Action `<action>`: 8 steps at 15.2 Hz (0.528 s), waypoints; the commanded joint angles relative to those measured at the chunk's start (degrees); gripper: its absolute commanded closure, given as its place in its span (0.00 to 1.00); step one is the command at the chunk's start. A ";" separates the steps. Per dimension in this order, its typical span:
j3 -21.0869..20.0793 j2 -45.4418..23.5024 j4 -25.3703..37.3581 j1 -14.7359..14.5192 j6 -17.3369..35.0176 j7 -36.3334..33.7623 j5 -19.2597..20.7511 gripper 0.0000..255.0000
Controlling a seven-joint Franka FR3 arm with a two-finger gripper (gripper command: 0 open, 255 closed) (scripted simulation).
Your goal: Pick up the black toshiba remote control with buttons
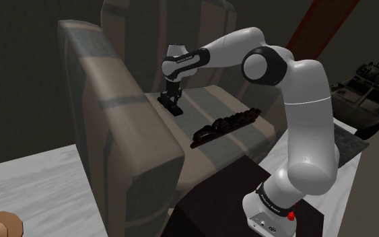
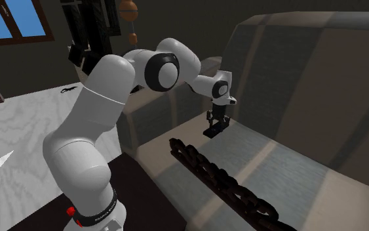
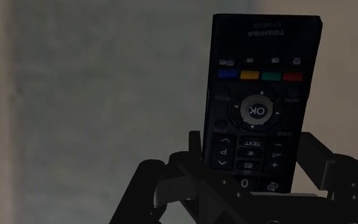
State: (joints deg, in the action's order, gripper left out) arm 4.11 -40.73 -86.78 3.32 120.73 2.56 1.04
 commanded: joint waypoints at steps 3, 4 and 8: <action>0.08 1.90 0.13 0.00 -2.02 0.14 0.06 1.00; 0.09 2.30 0.27 -0.01 -2.57 0.16 0.08 1.00; 0.13 3.57 0.71 -0.04 -4.28 0.22 0.12 1.00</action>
State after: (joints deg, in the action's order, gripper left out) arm 4.24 -37.47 -86.12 3.31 116.82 2.80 1.15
